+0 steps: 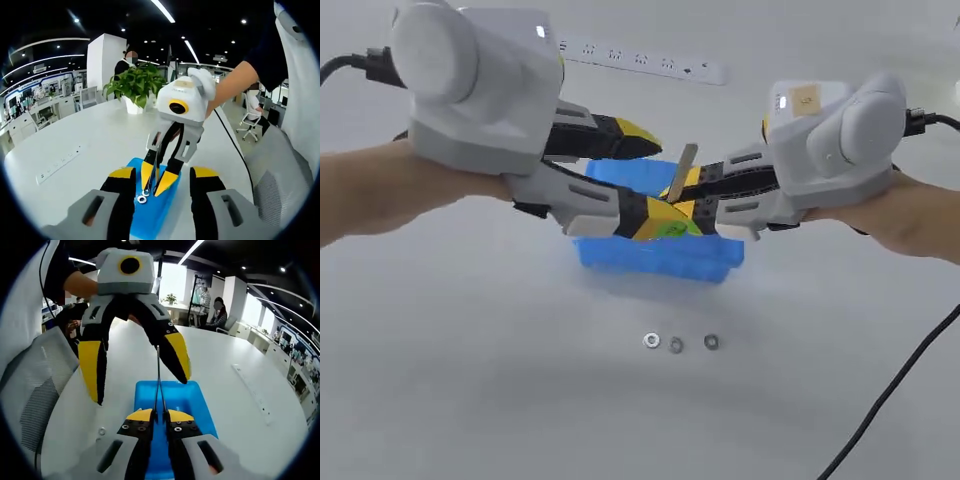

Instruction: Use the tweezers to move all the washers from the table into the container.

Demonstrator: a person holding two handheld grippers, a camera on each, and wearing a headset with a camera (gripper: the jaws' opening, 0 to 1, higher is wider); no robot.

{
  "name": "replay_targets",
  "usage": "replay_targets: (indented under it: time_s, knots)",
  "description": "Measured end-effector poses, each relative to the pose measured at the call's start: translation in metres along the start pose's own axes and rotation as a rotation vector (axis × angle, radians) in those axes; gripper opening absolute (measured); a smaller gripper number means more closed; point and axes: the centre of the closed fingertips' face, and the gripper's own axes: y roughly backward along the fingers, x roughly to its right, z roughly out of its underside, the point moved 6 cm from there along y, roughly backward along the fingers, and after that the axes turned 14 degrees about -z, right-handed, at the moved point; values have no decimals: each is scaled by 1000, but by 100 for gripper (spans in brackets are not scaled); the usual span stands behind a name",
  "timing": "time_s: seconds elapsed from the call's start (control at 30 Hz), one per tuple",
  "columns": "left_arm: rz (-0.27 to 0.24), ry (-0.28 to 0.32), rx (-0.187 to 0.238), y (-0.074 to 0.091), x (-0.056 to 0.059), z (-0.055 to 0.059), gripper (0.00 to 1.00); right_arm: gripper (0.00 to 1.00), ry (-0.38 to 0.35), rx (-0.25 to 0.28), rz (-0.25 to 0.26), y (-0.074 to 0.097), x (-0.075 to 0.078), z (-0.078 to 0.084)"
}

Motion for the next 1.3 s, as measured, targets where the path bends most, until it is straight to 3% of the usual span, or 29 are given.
replay_targets:
  time_s: [0.1, 0.2, 0.4, 0.83, 1.2, 1.3]
  knots:
    - [24, 10, -8, -7, 0, -2, 39, 11, 5, 5, -6, -1, 0, -2]
    - [32, -17, -13, -10, -1, -2, 33, 11, 16, 1, -19, -2, 0, -1]
    - [30, -30, -2, -12, -6, -2, 20, 11, 34, -18, -38, -5, -2, 0]
    - [52, -51, -31, -15, -2, 2, 10, 10, 26, -30, -33, -4, 1, 9]
    - [47, -112, -16, -17, -5, -1, 7, 11, 27, -26, -13, -1, 1, 8]
    - [35, -140, -9, -18, -8, -5, 7, 16, 20, -20, 7, 1, 3, 5]
